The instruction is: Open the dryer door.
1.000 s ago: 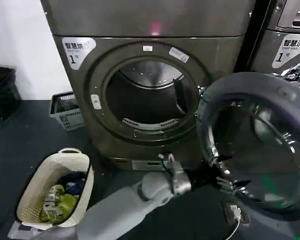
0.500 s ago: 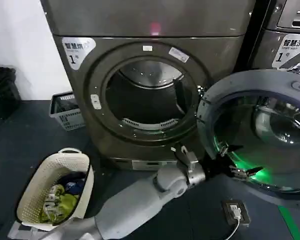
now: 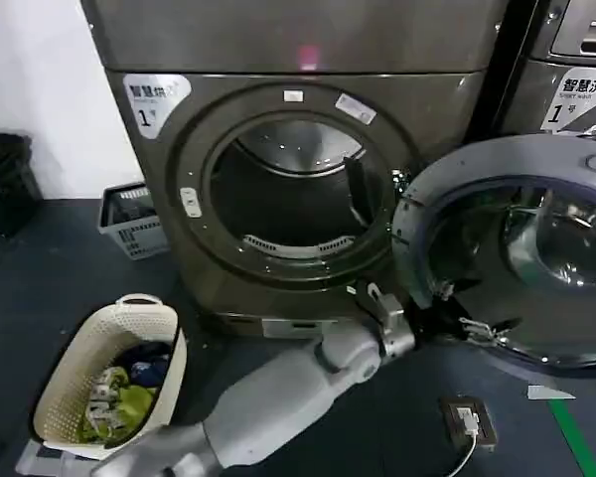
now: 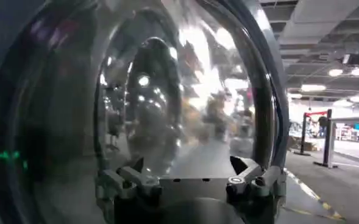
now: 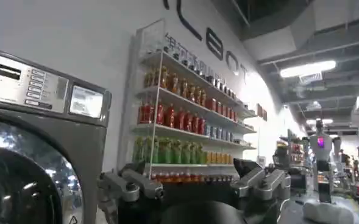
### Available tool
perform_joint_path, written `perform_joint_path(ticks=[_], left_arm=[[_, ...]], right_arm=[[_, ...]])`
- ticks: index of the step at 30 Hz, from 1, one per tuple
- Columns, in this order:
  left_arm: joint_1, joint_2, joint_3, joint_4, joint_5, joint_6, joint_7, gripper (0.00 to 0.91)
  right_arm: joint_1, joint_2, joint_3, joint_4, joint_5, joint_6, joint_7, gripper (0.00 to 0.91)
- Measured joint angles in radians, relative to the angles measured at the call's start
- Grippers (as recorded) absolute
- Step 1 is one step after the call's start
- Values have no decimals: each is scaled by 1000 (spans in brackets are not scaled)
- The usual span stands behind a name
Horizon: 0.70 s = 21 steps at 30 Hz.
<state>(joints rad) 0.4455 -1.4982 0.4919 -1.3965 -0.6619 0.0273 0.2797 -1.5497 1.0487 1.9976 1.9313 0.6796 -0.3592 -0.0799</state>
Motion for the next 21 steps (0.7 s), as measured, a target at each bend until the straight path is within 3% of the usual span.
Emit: perform_joint_path(ticks=[21], left_arm=[[-24, -45, -24, 55, 24, -5, -3, 907]], right_arm=[[-3, 3, 4, 6, -4, 5, -9, 907]])
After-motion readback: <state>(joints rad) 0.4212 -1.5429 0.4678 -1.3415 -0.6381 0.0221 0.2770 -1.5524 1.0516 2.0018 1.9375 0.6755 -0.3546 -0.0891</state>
